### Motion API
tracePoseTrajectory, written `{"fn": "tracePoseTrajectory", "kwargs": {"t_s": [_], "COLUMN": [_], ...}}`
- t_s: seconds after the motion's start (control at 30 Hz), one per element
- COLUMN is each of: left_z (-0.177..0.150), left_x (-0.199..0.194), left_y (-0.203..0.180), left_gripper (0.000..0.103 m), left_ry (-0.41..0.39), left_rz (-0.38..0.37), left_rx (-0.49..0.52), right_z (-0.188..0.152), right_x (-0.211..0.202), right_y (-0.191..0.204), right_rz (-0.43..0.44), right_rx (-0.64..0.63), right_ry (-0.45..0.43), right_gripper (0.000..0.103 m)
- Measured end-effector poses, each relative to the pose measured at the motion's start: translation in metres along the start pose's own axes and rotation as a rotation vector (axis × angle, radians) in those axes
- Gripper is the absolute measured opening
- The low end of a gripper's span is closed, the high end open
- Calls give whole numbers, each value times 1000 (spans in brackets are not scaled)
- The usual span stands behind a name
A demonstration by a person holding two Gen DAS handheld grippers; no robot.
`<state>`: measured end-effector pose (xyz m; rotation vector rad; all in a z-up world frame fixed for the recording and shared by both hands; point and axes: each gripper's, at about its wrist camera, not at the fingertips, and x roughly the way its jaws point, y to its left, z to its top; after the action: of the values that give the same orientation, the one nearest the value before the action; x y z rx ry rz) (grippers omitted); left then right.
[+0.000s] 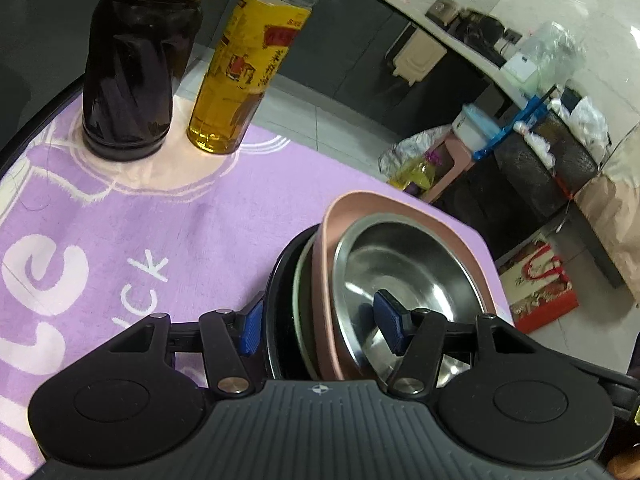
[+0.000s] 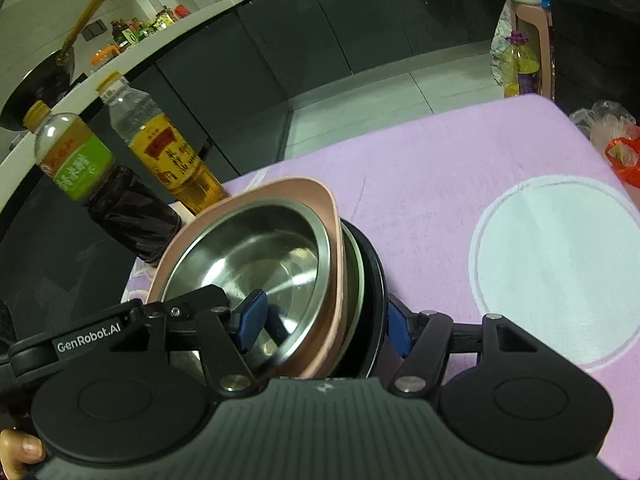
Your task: Organize plates and bowls
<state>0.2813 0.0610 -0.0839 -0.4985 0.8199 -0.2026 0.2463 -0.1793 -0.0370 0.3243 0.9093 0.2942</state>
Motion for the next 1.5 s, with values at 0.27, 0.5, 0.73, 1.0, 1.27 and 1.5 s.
{"fn": "tracePoseTrajectory", "kwargs": {"t_s": [0.27,0.5,0.73,1.0,1.27,1.5], "left_z": [-1,-11,-30,-62,-85,-104], "left_x": [-15,-43,-82,-118,-140,-154], "left_y": [0,2,-12,-30,-32,-33], "left_gripper": [52,52,52,53,53,53], "left_ry": [-80,-135,-227,-324,-330,-318], "left_rz": [49,56,56,111,101,106], "left_rx": [34,62,134,280,267,278], "right_z": [-2,-3,-8,-26,-58,-81], "right_x": [-1,-3,-32,-60,-84,-97], "right_y": [-7,-5,4,18,43,53], "right_rz": [18,-5,-69,-32,-9,-18], "right_rx": [21,5,-66,-109,-206,-223], "right_ry": [-17,-35,-147,-174,-216,-233], "right_gripper": [37,37,37,37,37,37]}}
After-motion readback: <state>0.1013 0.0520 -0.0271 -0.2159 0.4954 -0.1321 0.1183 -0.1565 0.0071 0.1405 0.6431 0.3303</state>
